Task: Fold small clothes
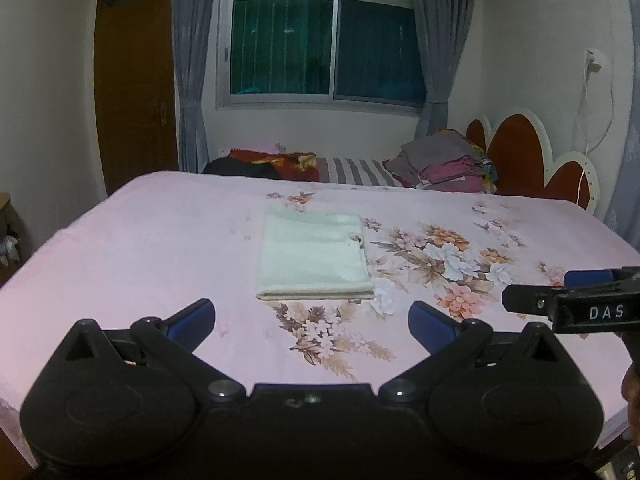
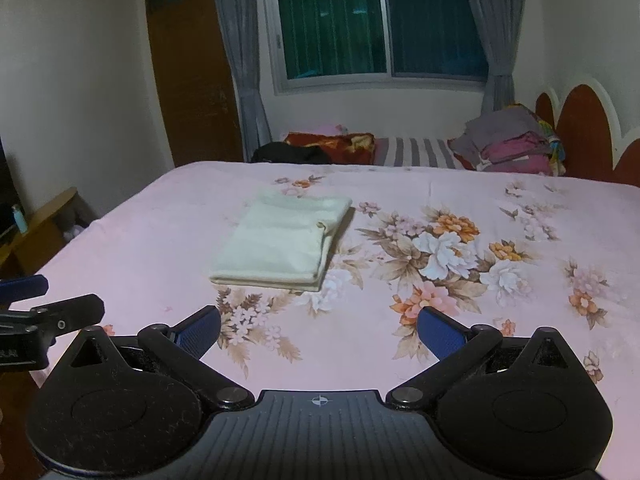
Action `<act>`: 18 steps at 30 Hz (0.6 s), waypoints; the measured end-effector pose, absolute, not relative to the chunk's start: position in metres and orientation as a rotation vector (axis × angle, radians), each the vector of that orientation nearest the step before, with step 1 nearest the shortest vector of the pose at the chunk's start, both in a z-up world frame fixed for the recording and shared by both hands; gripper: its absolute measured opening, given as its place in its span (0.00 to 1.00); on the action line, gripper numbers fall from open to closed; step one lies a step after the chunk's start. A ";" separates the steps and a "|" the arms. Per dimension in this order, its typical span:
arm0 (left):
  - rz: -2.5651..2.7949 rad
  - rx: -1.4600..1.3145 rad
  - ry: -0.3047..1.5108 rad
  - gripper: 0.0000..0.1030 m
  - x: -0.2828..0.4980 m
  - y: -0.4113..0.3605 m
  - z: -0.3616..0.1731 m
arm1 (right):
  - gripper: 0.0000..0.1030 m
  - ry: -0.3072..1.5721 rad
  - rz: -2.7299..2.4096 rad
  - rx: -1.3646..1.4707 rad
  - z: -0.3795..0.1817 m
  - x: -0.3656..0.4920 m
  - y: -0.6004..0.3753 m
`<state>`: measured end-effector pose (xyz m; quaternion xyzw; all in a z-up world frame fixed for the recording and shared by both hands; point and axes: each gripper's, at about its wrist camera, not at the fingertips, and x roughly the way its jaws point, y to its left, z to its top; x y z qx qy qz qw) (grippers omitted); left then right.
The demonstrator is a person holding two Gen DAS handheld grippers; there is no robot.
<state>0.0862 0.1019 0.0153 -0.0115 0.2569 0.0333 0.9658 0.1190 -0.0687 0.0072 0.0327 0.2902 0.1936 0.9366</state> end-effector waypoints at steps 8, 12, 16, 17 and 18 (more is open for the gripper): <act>0.055 -0.018 0.508 1.00 0.089 0.101 0.018 | 1.00 0.584 0.394 0.060 0.013 0.116 -0.069; 0.038 0.008 0.504 1.00 0.089 0.100 0.019 | 1.00 0.586 0.389 0.069 0.014 0.115 -0.069; 0.036 0.018 0.499 1.00 0.089 0.102 0.021 | 1.00 0.584 0.384 0.067 0.016 0.113 -0.068; 0.037 0.011 0.500 1.00 0.090 0.103 0.021 | 1.00 0.584 0.385 0.070 0.017 0.113 -0.069; 0.036 0.006 0.502 1.00 0.090 0.104 0.021 | 1.00 0.584 0.384 0.072 0.017 0.112 -0.069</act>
